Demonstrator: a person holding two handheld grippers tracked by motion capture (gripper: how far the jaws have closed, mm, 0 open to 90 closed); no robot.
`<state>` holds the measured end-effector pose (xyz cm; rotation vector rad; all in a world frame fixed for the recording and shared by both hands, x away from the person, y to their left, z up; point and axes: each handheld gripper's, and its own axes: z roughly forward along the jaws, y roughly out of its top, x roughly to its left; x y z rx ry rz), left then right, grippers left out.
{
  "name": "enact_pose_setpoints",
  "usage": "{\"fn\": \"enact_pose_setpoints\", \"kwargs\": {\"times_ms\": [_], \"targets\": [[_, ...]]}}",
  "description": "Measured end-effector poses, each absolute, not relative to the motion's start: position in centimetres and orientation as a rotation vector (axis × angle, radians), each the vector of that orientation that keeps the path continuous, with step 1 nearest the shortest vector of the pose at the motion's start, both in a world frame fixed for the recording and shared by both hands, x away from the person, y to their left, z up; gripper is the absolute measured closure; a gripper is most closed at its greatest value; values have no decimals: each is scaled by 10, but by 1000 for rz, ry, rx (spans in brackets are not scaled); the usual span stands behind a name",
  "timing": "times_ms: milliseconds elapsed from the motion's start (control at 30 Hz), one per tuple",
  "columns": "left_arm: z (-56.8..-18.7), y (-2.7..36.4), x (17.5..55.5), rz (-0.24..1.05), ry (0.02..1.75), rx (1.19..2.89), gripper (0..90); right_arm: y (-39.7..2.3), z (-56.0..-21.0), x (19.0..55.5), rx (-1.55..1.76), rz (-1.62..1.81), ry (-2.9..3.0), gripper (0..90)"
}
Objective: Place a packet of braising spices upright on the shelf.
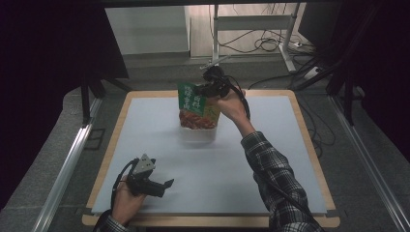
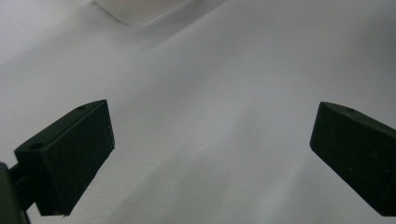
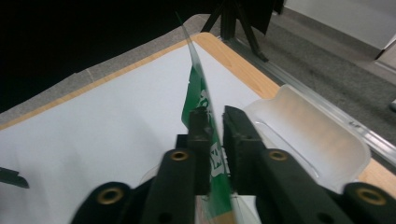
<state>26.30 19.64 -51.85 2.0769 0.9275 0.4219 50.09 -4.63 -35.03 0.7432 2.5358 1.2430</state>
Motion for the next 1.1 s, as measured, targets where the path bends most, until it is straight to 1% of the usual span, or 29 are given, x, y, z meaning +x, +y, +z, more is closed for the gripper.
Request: {"fn": "enact_pose_setpoints", "kwargs": {"times_ms": [33, 67, 233, 333, 533, 567, 600, 700, 733, 800, 833, 900, 933, 1100], "targets": [[-518, 196, 263, 422, 927, 2077, 0, -46, -350, 501, 743, 1243, 2536, 768], [-518, 196, 263, 418, 928, 2075, 0, -47, -349, 500, 744, 1252, 2517, 723], [-518, 197, 263, 410, 931, 2072, 0, -47, -346, 498, 731, 1241, 2493, 610], [-518, 197, 263, 410, 933, 2074, 0, -48, -345, 498, 754, 1231, 2489, 511], [-519, 196, 263, 408, 933, 2078, 0, -51, -344, 496, 753, 1226, 2472, 402], [-519, 196, 263, 408, 933, 2078, 0, -51, -344, 496, 753, 1226, 2472, 402], [-519, 196, 263, 409, 933, 2079, 0, -54, -343, 496, 756, 1228, 2466, 361], [-519, 196, 263, 409, 932, 2081, 0, -55, -343, 496, 760, 1228, 2471, 338], [-519, 196, 263, 409, 933, 2081, 0, -57, -342, 494, 748, 1224, 2466, 304], [-519, 196, 263, 410, 933, 2081, 0, -58, -342, 494, 746, 1226, 2468, 294], [-519, 196, 263, 409, 933, 2083, 0, -59, -341, 492, 739, 1237, 2469, 260], [-519, 196, 263, 409, 933, 2083, 0, -59, -341, 491, 739, 1240, 2467, 244], [-520, 196, 263, 409, 933, 2084, 0, -61, -341, 491, 726, 1250, 2475, 208], [-520, 195, 263, 411, 933, 2085, 0, -64, -340, 489, 721, 1270, 2466, 168]]}}
